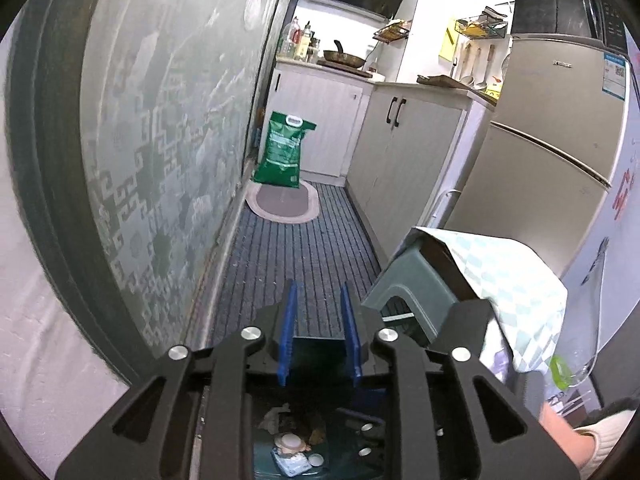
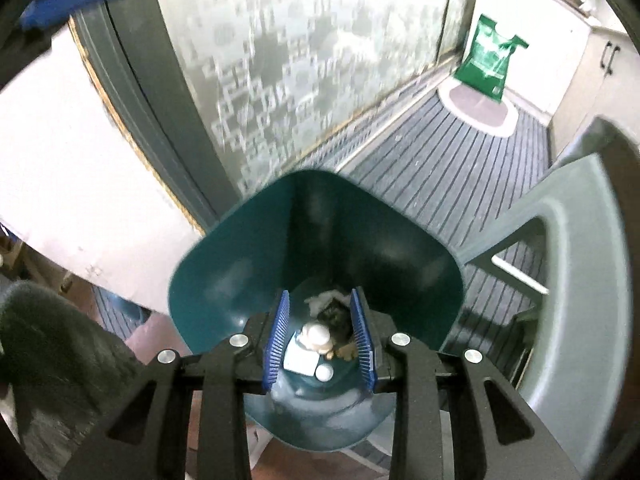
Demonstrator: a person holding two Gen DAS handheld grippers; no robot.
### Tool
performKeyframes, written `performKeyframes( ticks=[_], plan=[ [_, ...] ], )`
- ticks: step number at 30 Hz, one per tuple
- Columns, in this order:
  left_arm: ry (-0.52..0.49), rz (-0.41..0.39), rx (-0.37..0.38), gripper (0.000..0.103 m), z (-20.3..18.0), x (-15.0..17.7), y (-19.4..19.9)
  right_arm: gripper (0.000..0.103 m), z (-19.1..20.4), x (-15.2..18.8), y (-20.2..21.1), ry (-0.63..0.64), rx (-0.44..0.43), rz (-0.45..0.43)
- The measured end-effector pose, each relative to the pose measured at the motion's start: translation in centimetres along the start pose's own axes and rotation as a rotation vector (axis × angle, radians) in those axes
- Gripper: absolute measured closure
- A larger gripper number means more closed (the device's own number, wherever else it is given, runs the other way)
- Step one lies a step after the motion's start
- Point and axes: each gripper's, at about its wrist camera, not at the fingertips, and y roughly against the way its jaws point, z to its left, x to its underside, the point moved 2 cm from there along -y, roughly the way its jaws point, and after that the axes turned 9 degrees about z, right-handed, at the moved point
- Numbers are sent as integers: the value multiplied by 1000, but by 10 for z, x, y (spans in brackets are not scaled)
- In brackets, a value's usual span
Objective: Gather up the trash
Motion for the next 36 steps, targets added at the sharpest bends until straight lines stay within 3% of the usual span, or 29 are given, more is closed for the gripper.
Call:
performKeyframes(
  ticks=[3,16,19,21,26,36],
  plan=[
    [-4,-25,-1,67,-5,-4,10,71,-3,-4,20,-6,13,-47],
    [-47,-84,-9,33,-43,-8,34,38,-56,11,129,-104,151,-279],
    [-58,-82,-35,22,-50,-1,34,31,-73,20,152,-143,180,-317],
    [-61,-85,-43,10,-54,3,34,24,-83,29,167,-165,202,-342],
    [-46,-90,-98,4,-63,13,34,7,-97,55,189,-213,227,-378],
    [-55,-59,-159,3,-79,31,25,4,-120,114,215,-318,283,-429]
  ],
)
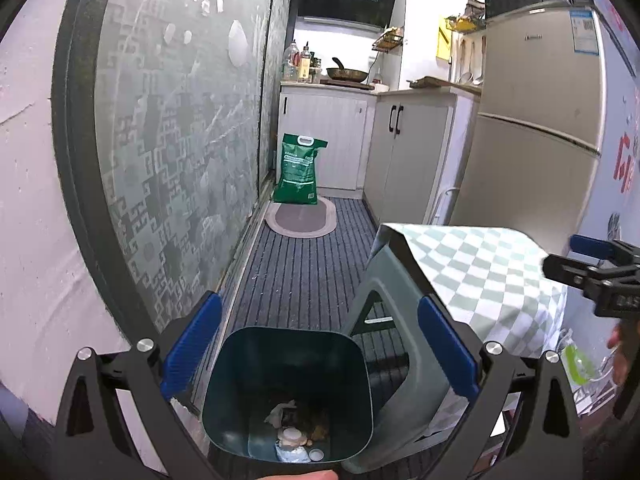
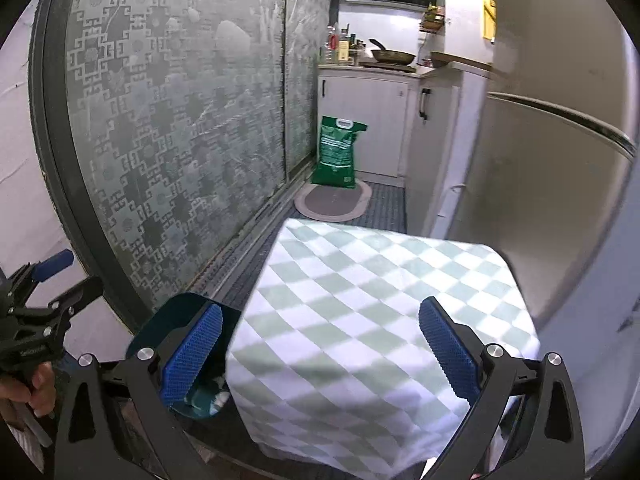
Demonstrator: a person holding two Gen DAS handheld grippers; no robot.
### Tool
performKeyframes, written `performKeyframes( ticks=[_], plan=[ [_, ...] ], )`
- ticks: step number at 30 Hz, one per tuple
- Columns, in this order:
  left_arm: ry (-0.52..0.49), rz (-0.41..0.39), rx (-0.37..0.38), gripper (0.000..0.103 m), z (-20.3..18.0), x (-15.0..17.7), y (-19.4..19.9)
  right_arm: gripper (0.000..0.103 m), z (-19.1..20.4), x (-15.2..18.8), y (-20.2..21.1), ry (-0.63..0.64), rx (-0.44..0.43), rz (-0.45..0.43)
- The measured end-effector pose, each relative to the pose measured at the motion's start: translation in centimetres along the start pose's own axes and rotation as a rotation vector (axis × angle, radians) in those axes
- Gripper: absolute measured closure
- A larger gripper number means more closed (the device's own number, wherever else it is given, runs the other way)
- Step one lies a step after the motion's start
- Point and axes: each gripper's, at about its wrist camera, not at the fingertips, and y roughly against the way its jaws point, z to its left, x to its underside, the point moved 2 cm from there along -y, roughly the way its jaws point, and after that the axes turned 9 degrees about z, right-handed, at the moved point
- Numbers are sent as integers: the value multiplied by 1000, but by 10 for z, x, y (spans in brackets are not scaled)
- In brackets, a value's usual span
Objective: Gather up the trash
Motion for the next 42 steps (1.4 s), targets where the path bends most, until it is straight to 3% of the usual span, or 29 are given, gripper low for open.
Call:
performKeyframes(
  ticks=[9,42],
  plan=[
    [-30,41,6,3,-15,18,-11,4,-7,31,7,-22,-1,6],
    [-1,83,15,3,-12,26,-21,4,7,34,-2,-2,-45,37]
  ],
)
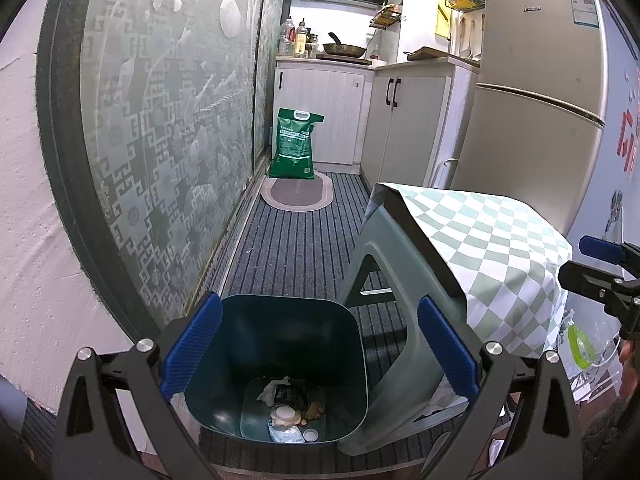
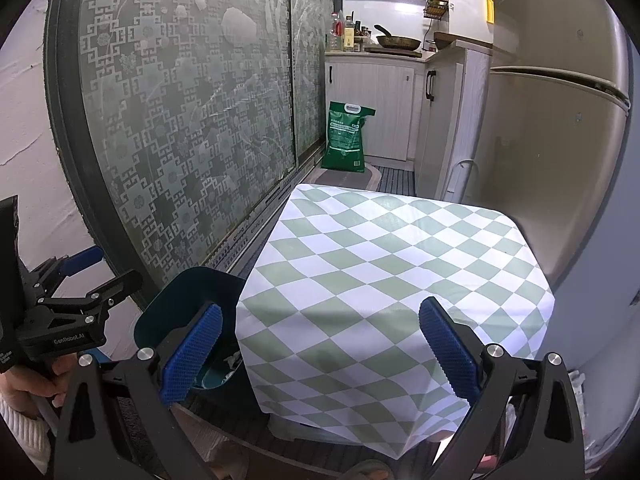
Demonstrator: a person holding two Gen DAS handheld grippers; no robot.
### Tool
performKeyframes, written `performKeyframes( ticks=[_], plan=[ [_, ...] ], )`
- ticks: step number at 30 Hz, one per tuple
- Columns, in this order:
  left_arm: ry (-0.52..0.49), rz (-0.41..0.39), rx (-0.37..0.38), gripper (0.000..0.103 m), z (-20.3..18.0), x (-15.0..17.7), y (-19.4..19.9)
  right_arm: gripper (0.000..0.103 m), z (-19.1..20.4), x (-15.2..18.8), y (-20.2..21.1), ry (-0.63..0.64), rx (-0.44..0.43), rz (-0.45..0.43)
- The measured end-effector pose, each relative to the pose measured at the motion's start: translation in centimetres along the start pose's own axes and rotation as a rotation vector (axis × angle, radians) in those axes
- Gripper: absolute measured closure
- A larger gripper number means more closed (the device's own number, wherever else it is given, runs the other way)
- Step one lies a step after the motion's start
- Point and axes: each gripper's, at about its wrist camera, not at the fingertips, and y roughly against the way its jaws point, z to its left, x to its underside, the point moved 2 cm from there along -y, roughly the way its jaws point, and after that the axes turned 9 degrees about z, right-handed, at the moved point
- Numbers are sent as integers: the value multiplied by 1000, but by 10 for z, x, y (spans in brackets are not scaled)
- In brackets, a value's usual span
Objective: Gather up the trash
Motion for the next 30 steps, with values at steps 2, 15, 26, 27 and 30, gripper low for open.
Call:
performKeyframes(
  ticks=[2,15,26,27,30],
  plan=[
    [2,3,4,3,-1,-1,0,4,0,0,0,0,0,0],
    [0,6,7,3,-5,-1,1,4,0,1,-1,-1,0,2],
    [-1,6,4,3,-9,0,1,4,-1,1,-1,-4,0,2],
    [-2,5,4,3,-9,0,2,4,0,2,-1,-4,1,2],
    [1,3,4,3,-8,0,1,4,-1,1,-1,-3,0,3]
  ],
)
